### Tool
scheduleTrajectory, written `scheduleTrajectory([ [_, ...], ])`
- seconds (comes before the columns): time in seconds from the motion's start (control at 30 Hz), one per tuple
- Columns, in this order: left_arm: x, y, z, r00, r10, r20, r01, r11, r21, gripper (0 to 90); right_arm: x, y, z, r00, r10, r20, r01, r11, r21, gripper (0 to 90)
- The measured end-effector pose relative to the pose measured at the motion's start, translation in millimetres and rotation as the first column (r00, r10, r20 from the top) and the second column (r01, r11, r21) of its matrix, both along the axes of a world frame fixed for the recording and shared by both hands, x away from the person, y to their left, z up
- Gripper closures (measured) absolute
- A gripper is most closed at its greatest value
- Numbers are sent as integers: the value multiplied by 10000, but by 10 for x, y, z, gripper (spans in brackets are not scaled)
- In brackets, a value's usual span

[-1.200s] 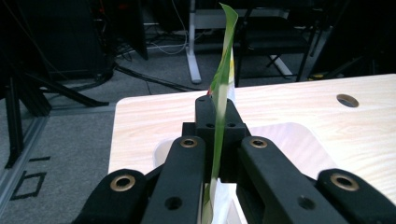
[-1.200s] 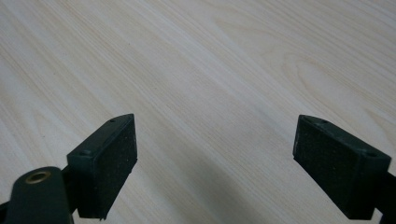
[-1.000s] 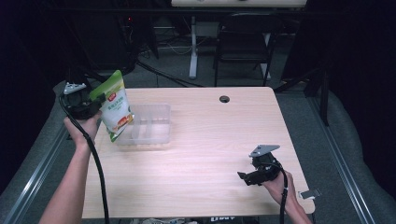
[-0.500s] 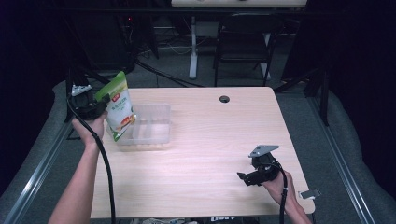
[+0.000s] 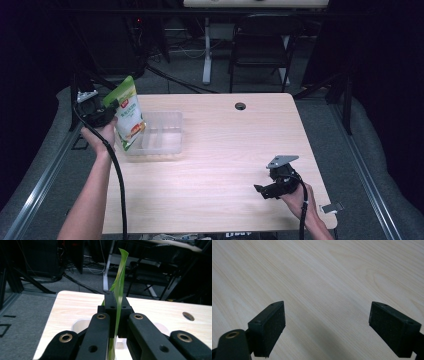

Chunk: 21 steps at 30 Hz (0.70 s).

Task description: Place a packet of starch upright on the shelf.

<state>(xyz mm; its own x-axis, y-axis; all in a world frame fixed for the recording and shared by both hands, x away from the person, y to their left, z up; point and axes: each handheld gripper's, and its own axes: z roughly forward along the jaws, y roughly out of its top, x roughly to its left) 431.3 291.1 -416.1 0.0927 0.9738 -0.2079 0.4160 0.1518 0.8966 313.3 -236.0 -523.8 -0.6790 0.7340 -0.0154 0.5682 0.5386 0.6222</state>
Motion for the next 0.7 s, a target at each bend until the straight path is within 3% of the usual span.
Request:
scheduleTrajectory([
  [0.33, 16, 7, -38, 9986, 424, 330, -408, 9981, -457, 898, 1, 0, -1, 10000, 42, -27, -42, 10000, -25, 130],
  [0.5, 47, 115, -168, 9985, 513, 195, -488, 9929, -1085, 898, 0, 0, 0, 10000, 44, -28, -44, 10000, -21, 130],
  [0.6, 55, 165, -201, 9989, 444, 118, -428, 9927, -1126, 897, 1, -1, -2, 10000, 50, -53, -50, 10000, -31, 131],
  [0.7, 56, 196, -213, 9991, 429, -23, -430, 9951, -894, 896, 4, -2, -5, 9999, 65, -77, -65, 10000, -54, 131],
])
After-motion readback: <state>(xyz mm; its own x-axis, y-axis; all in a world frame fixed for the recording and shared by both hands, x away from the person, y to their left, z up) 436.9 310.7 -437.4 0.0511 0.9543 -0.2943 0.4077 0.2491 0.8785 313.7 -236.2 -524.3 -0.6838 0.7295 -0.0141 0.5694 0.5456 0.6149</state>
